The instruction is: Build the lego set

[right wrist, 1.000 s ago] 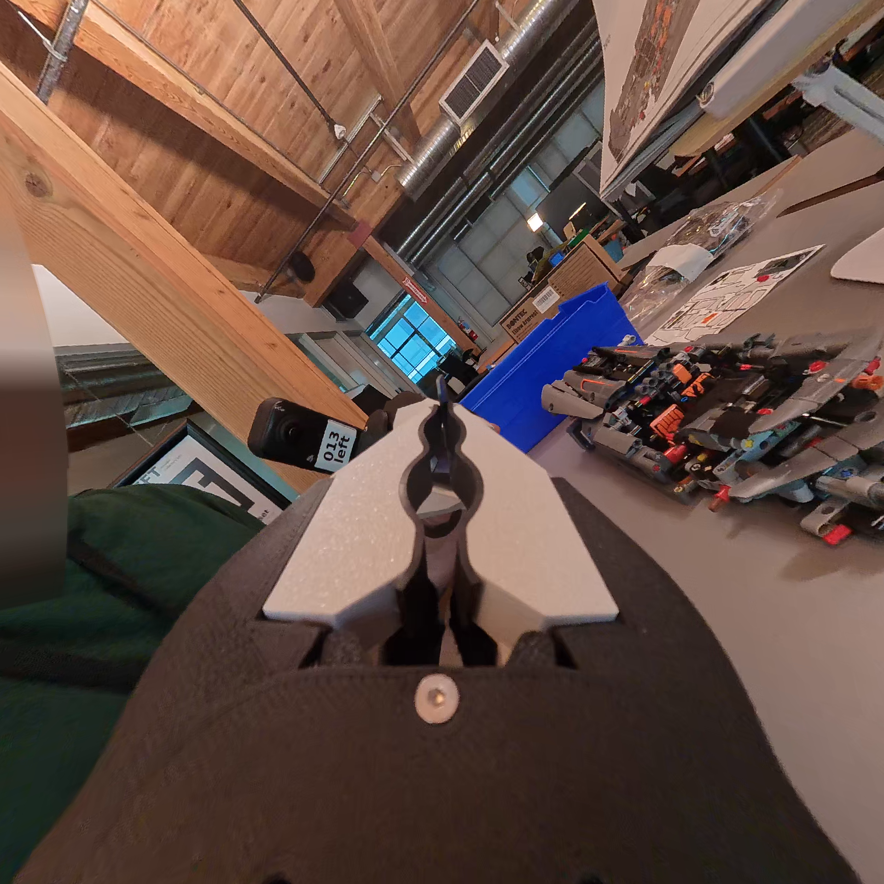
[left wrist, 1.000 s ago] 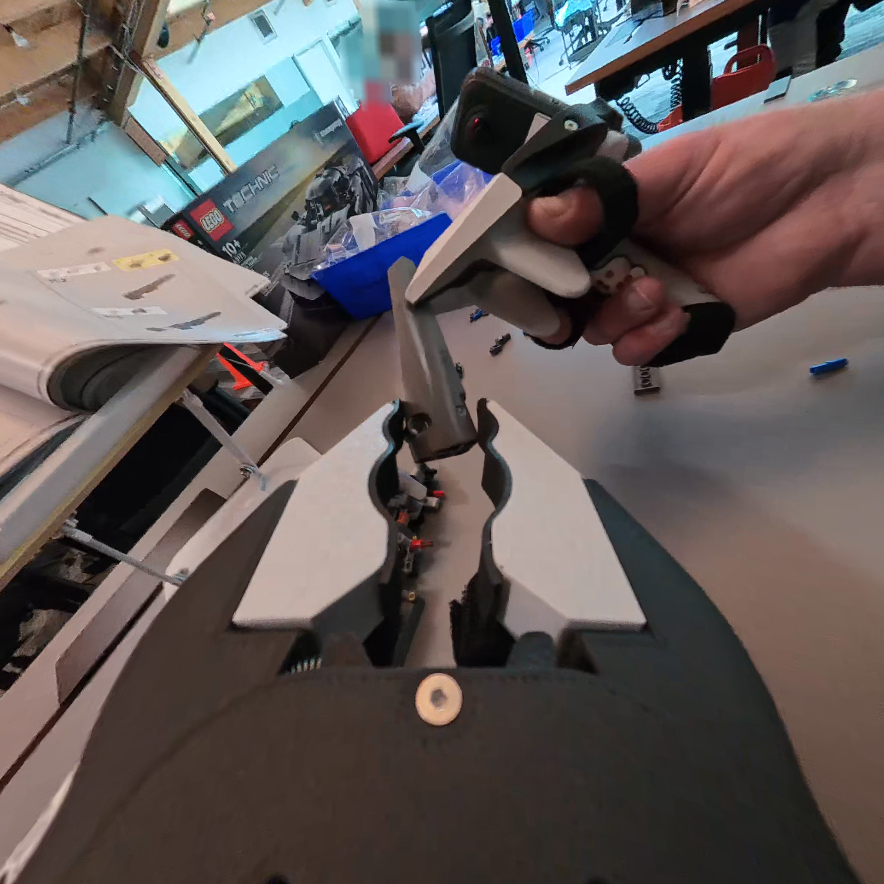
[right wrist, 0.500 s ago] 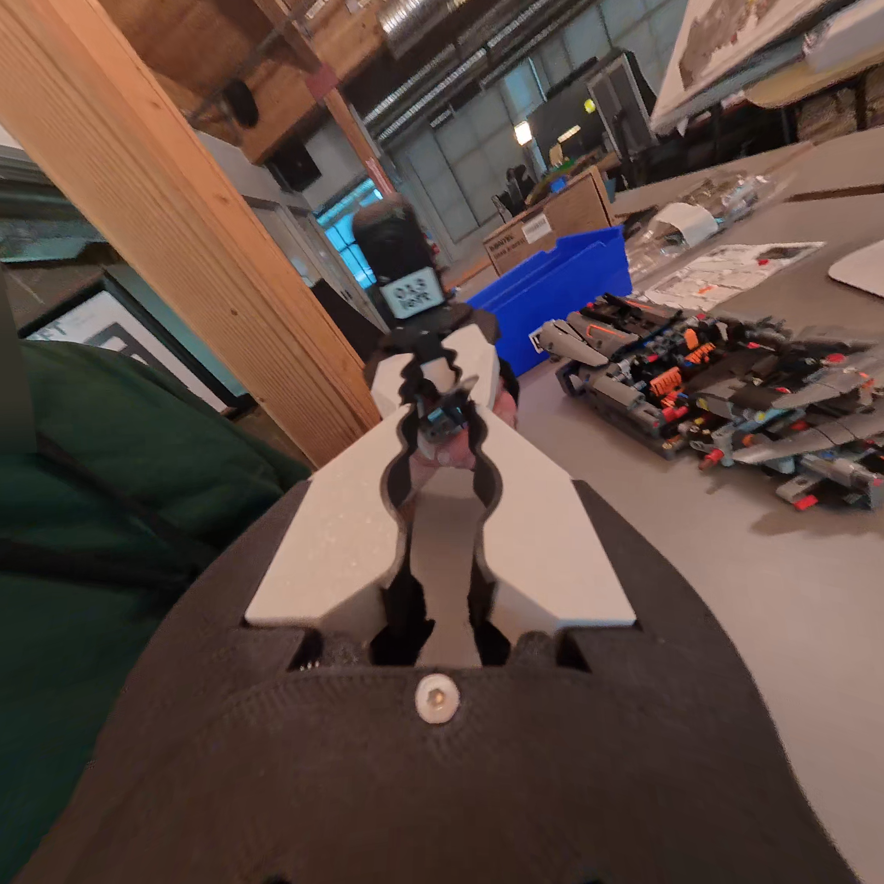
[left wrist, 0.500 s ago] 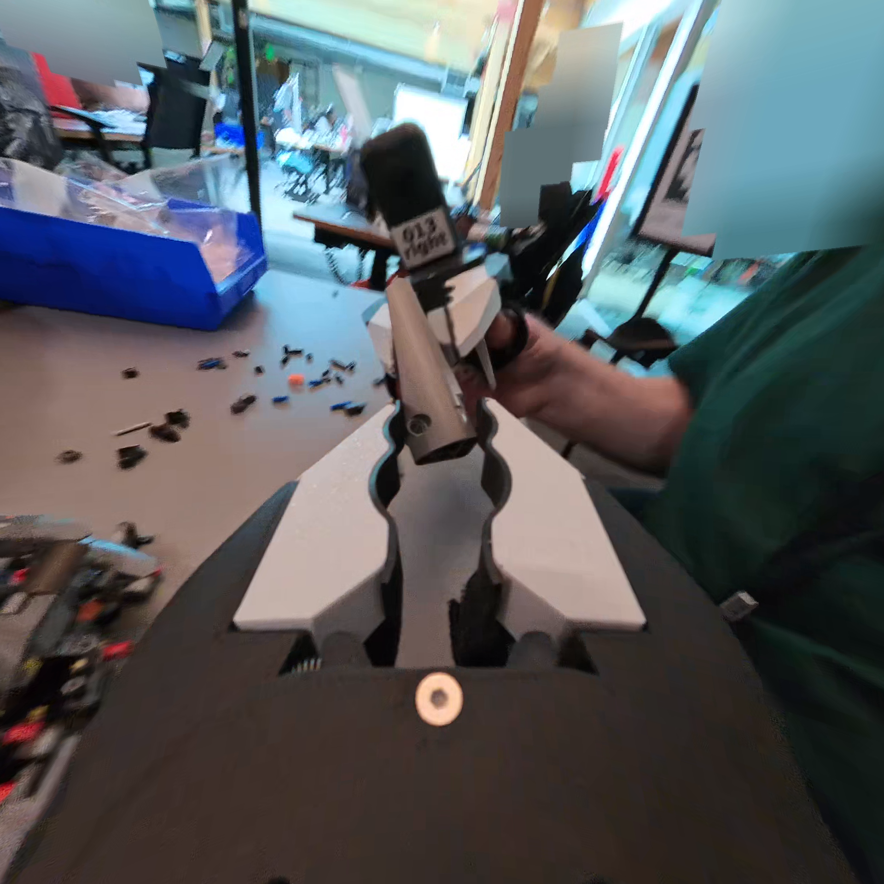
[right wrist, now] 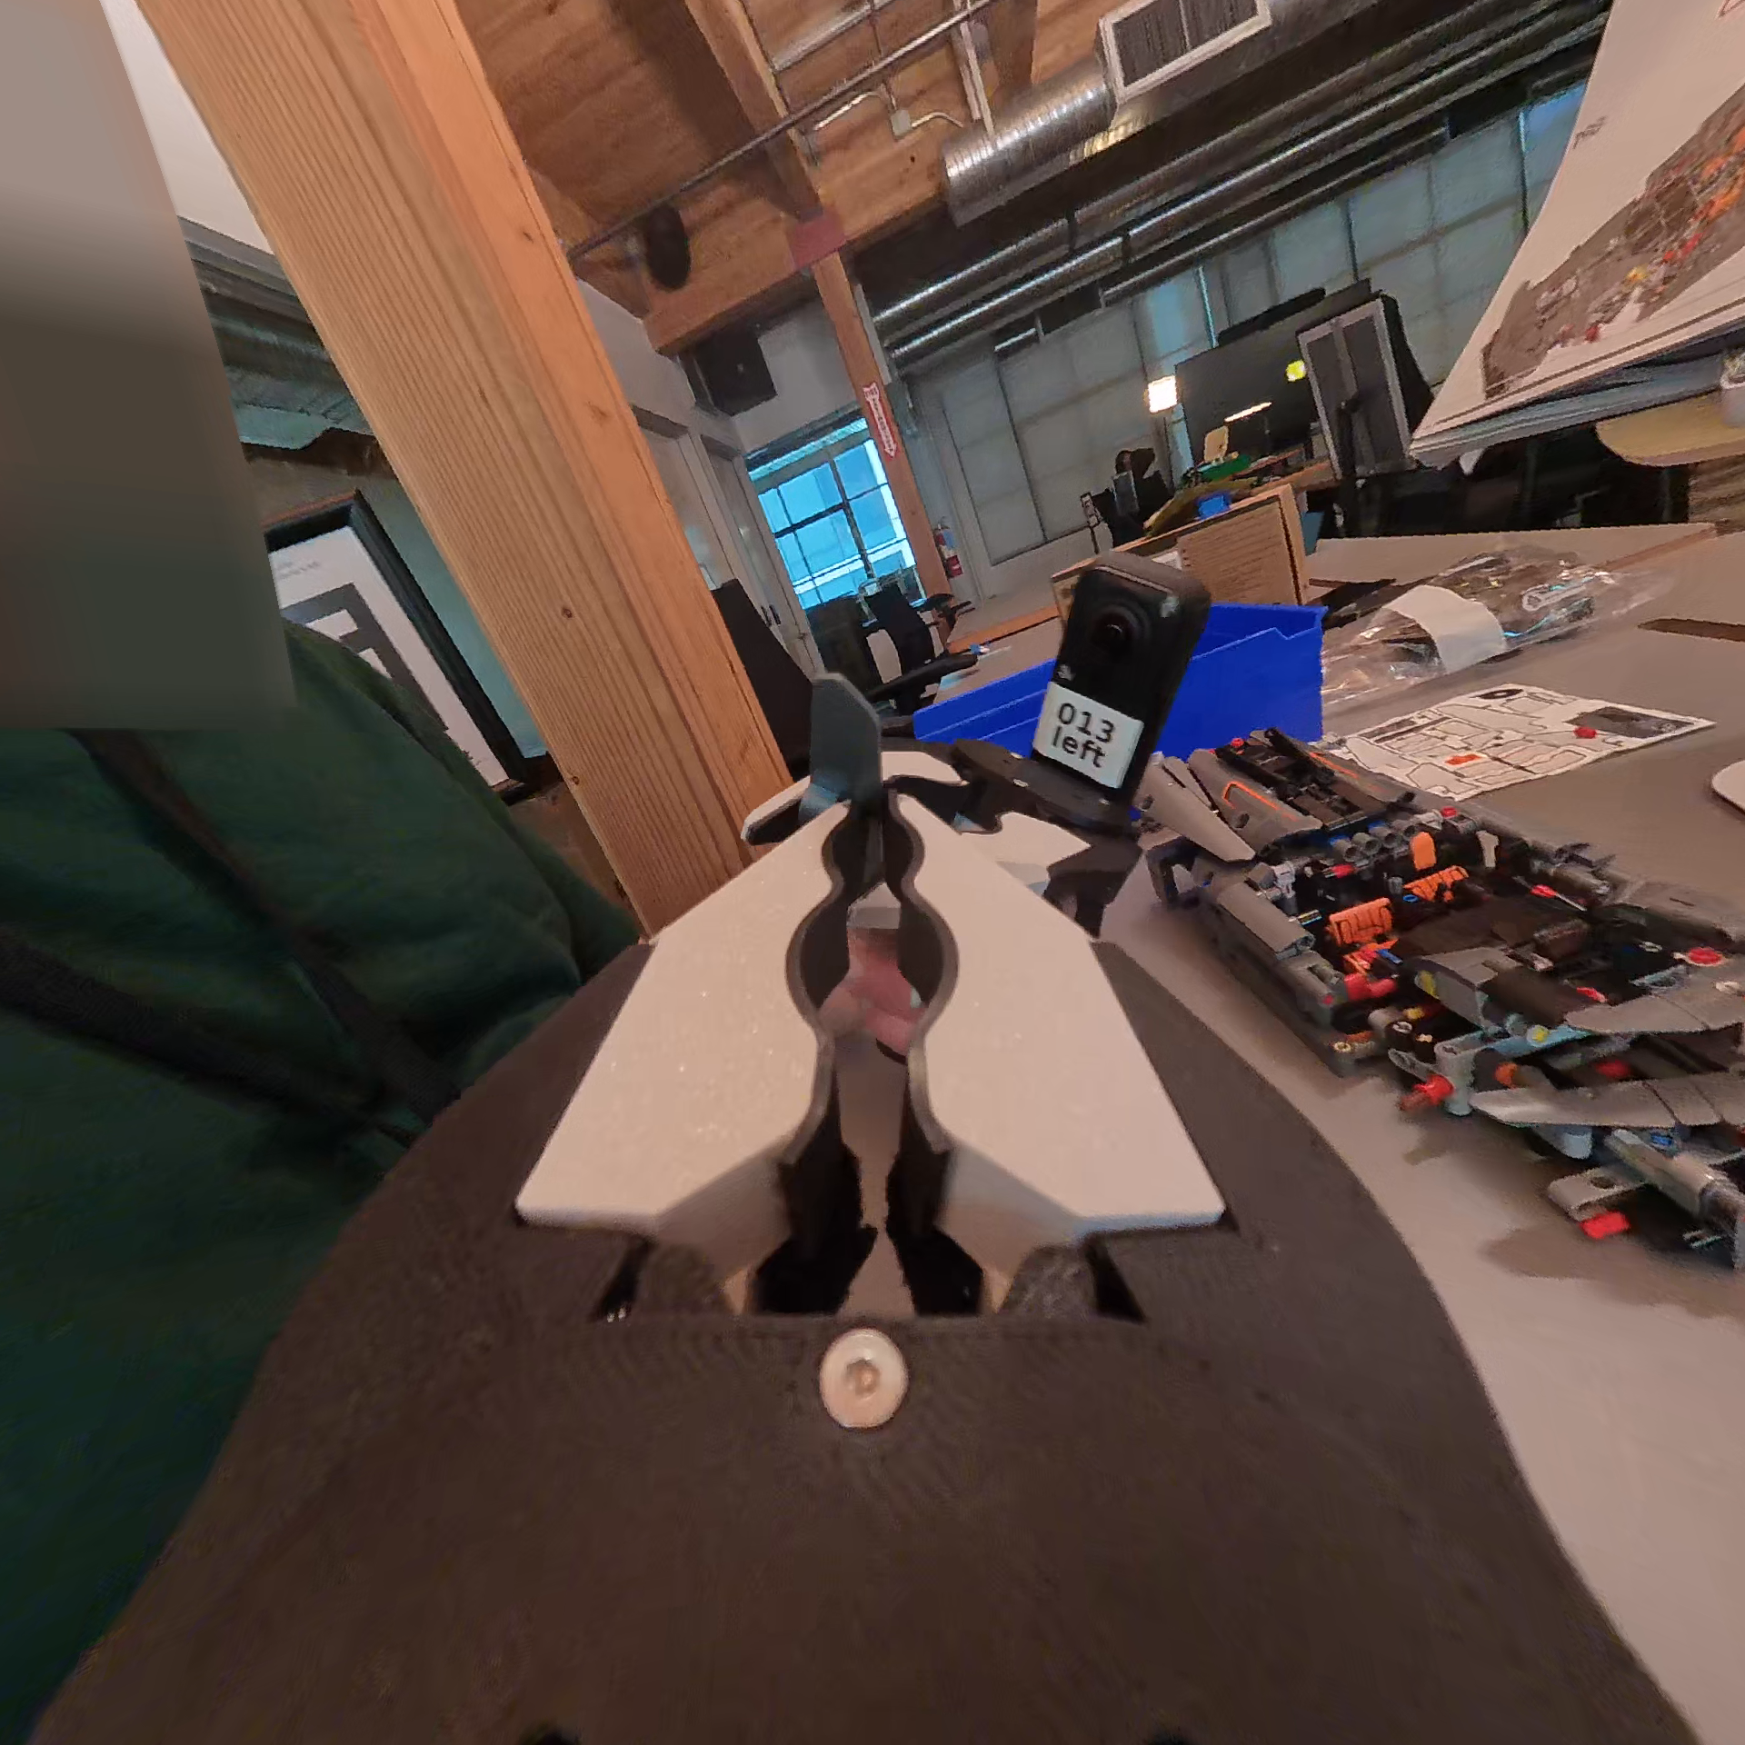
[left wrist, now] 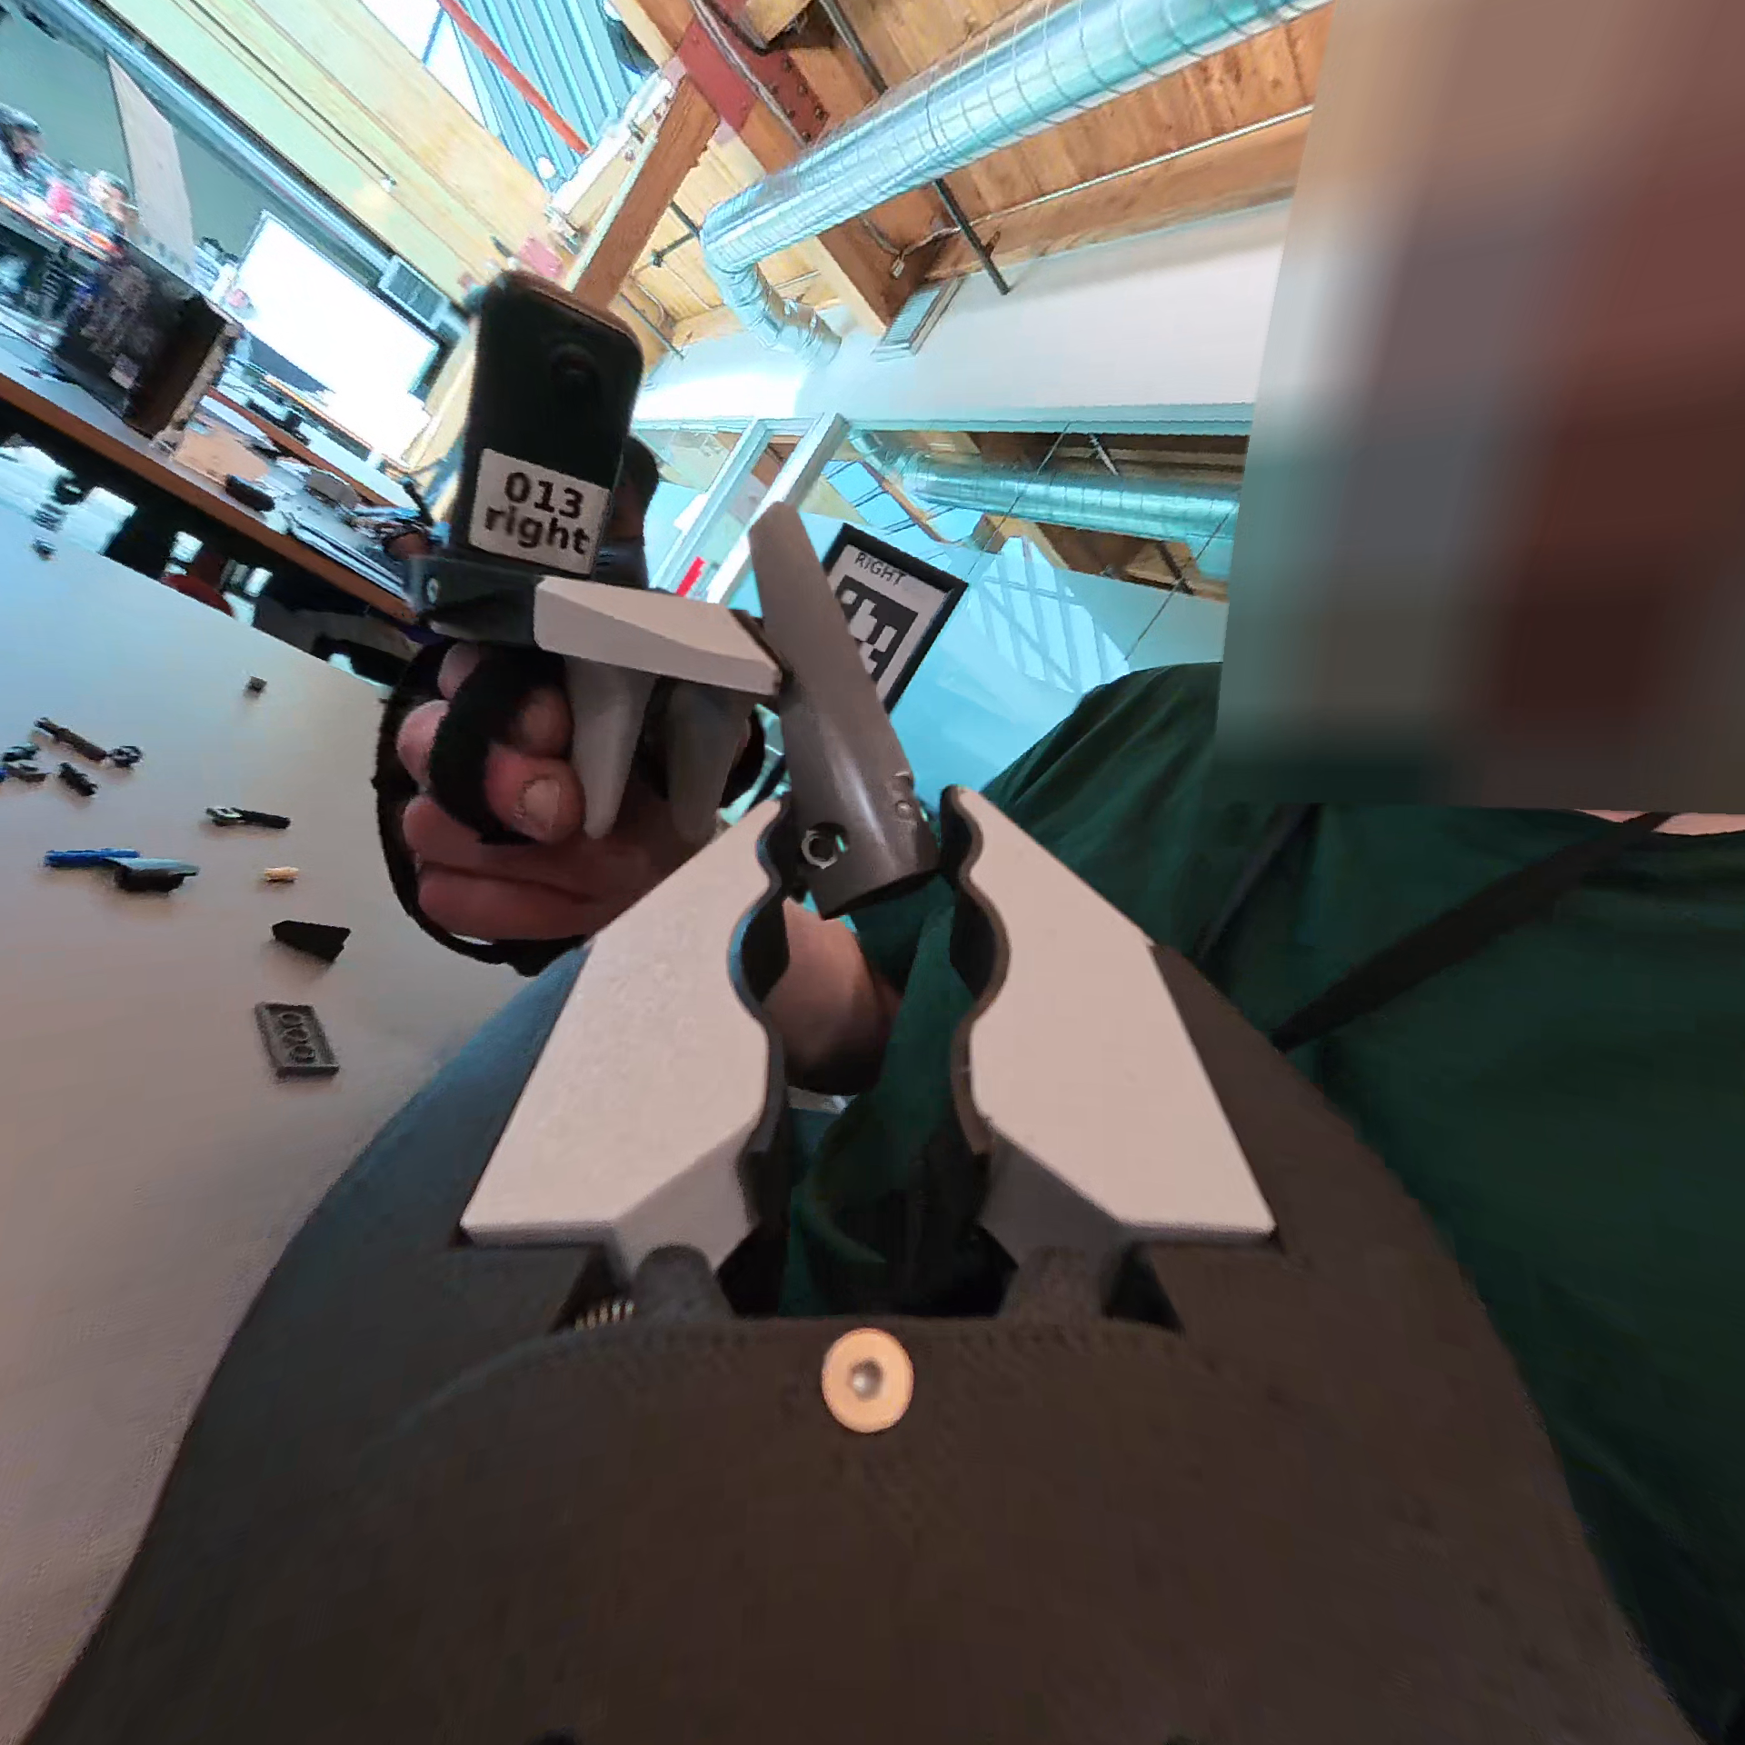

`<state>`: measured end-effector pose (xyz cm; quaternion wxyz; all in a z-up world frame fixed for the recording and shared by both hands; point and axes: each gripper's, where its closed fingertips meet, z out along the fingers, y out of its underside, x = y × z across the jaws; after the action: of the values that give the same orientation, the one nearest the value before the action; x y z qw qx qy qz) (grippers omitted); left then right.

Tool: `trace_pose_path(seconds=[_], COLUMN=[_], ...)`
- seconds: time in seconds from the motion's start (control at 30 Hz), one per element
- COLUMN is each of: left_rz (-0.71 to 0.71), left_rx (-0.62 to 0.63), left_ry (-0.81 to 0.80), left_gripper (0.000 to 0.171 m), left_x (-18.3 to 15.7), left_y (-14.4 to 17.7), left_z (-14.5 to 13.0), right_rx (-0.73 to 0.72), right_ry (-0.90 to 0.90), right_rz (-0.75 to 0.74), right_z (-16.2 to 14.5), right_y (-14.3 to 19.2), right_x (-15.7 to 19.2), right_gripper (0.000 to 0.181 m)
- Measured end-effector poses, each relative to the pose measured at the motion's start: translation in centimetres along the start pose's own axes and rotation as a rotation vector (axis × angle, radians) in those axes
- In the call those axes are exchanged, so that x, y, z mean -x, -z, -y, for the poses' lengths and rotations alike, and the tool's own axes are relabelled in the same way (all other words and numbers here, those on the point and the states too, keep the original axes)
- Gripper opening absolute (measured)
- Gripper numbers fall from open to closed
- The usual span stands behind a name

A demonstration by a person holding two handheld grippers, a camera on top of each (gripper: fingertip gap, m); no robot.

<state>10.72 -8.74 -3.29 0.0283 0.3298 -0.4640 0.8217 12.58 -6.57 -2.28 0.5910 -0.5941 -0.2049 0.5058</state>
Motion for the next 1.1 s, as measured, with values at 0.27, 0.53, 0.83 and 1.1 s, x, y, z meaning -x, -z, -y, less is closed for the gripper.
trace_pose_path(seconds=[0.27, 0.53, 0.83, 1.1], left_rz=[-0.123, 0.009, 0.377, 0.607], left_rx=[-0.004, -0.099, -0.094, -0.024], left_ry=[0.080, 0.016, -0.347, -0.695], left_gripper=[0.028, 0.022, 0.045, 0.023], left_x=[-1.2, 0.5, 2.3, 2.3], left_y=[-0.6, 0.0, 0.8, -0.7], left_z=[-0.2, 1.4, 2.9, 3.6], right_rx=[0.013, -0.053, -0.271, -0.368], right_ry=[0.091, 0.053, -0.078, -0.153], right_rz=[0.045, 0.008, -0.027, 0.002], right_z=[0.2, 1.3, 3.4, 3.1], right_y=[-0.4, 0.3, 2.0, 1.5], right_x=[1.4, 0.5, -1.4, -1.6], right_gripper=[0.002, 0.000, 0.000, 0.000])
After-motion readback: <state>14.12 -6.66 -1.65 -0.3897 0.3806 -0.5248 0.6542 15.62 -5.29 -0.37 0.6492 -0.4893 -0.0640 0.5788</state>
